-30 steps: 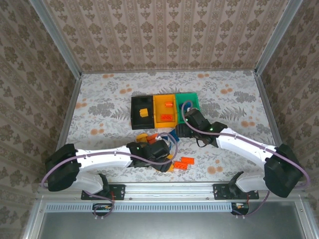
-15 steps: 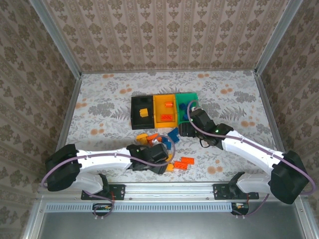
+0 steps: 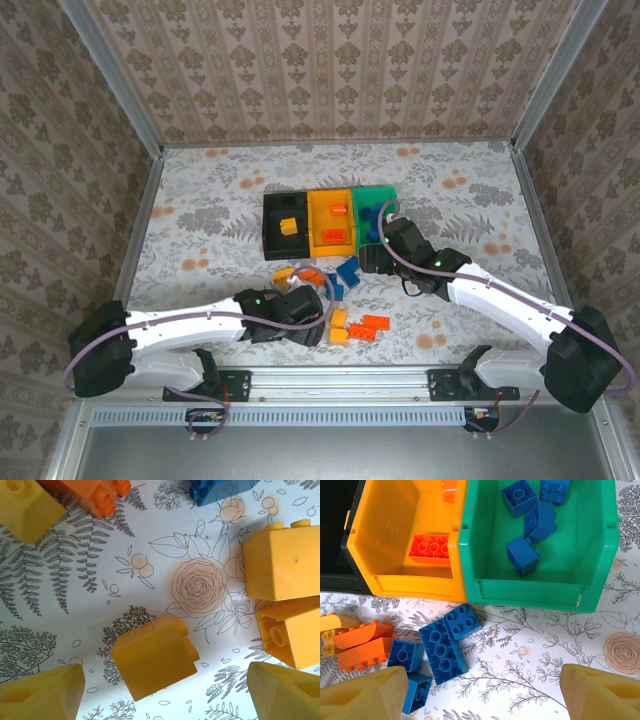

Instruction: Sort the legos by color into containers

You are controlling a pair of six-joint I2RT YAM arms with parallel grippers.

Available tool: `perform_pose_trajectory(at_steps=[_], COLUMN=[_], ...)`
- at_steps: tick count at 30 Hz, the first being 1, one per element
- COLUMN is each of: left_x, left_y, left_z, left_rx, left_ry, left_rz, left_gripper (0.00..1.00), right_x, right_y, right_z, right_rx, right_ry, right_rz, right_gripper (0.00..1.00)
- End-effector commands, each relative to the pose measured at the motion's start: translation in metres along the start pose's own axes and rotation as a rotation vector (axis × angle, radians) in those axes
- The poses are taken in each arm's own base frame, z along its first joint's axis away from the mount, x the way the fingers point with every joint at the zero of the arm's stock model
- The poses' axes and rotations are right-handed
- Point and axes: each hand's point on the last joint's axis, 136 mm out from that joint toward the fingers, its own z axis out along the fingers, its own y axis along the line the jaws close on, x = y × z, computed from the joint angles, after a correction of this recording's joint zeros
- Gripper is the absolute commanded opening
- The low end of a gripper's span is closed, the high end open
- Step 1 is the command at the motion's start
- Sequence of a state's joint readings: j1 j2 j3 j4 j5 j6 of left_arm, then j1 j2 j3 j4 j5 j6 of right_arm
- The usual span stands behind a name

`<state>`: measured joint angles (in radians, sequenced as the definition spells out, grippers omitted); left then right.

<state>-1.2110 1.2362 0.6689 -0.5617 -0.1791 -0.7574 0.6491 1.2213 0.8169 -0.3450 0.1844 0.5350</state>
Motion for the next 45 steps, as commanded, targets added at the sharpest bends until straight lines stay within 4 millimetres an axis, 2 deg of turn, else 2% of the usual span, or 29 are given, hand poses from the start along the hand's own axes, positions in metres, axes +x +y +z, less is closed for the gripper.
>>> perform_pose_trajectory(at_steps=[1,5,12,14,22,27,30,32,35,41,45], left_x=[0.014,0.019,0.009,0.006,0.001,-0.009,-0.029,-0.050,-0.088,-0.170,-0.207], left_y=[0.009,0.017,0.016,0.013,0.012,0.018,0.023,0.034,0.052,0.086,0.104], left_z=[0.015,0.032,0.038,0.039,0.030,0.007,-0.021,-0.041,-0.059,-0.056,-0.035], left_rx=[-0.036,-0.046,-0.023,-0.008,0.002,0.002,-0.015,-0.044,-0.045,-0.043,-0.057], left_ry=[0.058,0.071,0.035,0.028,0.009,-0.049,-0.117,-0.174,-0.267,-0.372,-0.367], left_rz=[-0.039,-0.079,-0.064,-0.062,-0.063,-0.088,-0.085,-0.096,-0.149,-0.240,-0.274], left_gripper=[0.87,0.85,0.75,0.70,0.51,0.44,0.44,0.44,0.44,0.44,0.43], right_x=[-0.002,-0.003,-0.007,-0.007,-0.006,-0.007,-0.007,-0.008,-0.008,-0.005,-0.002], right_y=[-0.006,-0.007,-0.011,-0.011,-0.013,-0.011,-0.010,-0.010,-0.010,-0.014,-0.016], right_z=[-0.004,-0.007,-0.012,-0.012,-0.011,-0.009,-0.009,-0.009,-0.009,-0.005,-0.004], right_rx=[0.011,0.010,0.013,0.012,0.013,0.009,0.001,0.000,0.002,0.018,0.019], right_ry=[-0.023,-0.030,-0.046,-0.045,-0.040,-0.038,-0.039,-0.040,-0.040,-0.028,-0.022], right_rz=[0.020,0.022,0.028,0.029,0.035,0.039,0.043,0.043,0.045,0.048,0.049], right_gripper=[0.81,0.81,0.81,0.81,0.81,0.81,0.81,0.81,0.81,0.81,0.81])
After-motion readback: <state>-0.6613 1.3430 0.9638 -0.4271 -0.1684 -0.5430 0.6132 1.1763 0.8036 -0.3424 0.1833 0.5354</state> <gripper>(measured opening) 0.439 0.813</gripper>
